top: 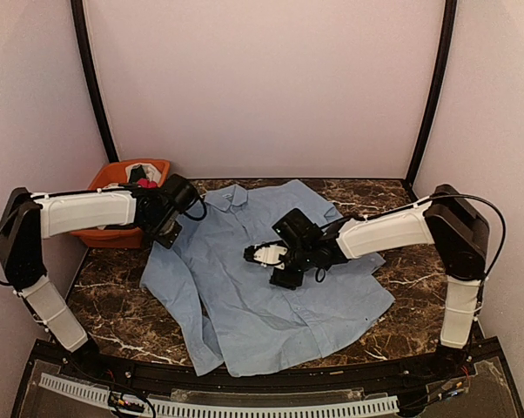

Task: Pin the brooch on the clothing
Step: Adjust the flattened clothing at the center of the board.

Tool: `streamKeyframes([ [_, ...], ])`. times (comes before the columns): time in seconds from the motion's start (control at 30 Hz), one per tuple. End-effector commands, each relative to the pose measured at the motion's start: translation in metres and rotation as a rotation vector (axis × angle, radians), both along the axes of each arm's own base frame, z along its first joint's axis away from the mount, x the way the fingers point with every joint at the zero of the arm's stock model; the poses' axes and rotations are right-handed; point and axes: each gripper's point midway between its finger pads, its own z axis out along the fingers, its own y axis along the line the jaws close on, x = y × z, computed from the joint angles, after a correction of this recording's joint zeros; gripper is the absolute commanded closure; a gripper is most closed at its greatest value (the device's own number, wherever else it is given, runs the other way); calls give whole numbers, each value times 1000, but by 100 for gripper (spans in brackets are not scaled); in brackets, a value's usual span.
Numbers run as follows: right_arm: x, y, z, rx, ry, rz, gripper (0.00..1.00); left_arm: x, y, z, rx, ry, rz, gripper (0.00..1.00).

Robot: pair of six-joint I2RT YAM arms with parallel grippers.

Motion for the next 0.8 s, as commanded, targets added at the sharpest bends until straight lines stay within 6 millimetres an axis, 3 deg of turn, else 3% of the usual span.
streamKeyframes([
  [0.0,3,1,43,100,-24,-28,32,-9,6,37,-89,-108,10,2],
  [0.2,27,-12,116,280,-81,-135,31,-16,-23,49,-276,-180,-115,1],
  [0.27,37,-23,130,292,-117,-179,30,-20,-26,50,-304,-193,-125,1],
  [0.37,51,-43,145,310,-154,-265,27,-25,-33,49,-340,-193,-141,1],
  [0.53,69,-81,164,344,-157,-420,11,-35,-59,48,-373,-179,-229,1],
  [0.77,81,-138,167,338,-126,-623,12,-51,-86,37,-491,-148,-323,1],
])
